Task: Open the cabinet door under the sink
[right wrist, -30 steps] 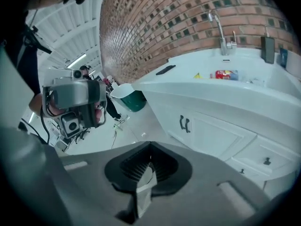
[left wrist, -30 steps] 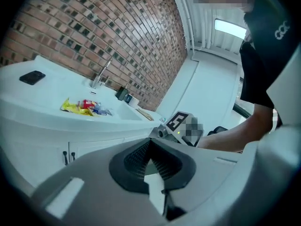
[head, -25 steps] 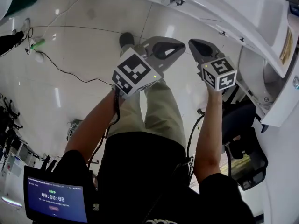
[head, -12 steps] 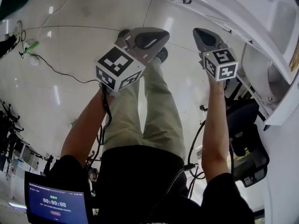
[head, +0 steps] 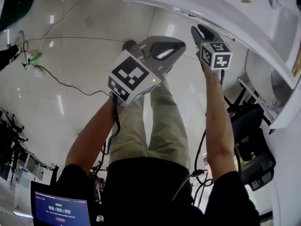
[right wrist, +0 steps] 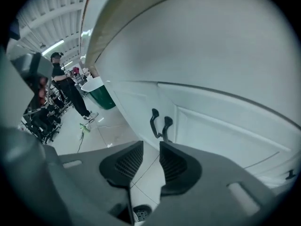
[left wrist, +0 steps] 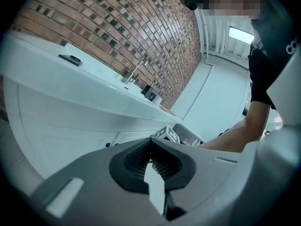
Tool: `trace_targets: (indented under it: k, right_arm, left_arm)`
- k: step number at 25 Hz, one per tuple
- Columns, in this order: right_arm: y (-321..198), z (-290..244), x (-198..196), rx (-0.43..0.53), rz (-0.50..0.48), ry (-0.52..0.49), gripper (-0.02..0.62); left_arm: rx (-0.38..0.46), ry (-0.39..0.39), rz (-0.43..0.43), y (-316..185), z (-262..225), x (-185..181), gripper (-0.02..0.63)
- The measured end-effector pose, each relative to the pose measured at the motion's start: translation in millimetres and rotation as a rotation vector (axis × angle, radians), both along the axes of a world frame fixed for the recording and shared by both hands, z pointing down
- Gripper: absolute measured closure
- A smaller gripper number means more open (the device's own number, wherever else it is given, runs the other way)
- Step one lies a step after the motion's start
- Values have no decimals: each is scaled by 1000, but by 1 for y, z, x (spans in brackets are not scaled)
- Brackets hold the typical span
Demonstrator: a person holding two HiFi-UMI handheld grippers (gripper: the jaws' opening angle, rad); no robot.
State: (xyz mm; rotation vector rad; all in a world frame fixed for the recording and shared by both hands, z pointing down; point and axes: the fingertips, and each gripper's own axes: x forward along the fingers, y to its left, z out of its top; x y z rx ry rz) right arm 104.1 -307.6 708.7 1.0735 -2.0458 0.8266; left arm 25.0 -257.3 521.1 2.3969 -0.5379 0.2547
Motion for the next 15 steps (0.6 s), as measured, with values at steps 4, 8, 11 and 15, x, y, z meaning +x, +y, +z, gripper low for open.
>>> trace_targets:
  k: [4,8,11,15]
  right_arm:
    - [-20,18,2,9,55,33,505]
    - [-32,25,9,40,126,97,563]
    - [-30,28,13,64,146,125,593]
    - [-27,35,13,41,169,134,574]
  left_arm:
    - [-23,9,-21,6,2,-2,591]
    - [-38,14,-24,16,2,-5,591]
    - [-40,17,-31,20,2,-9,591]
    - [-41,12,-37,24,3,-16,591]
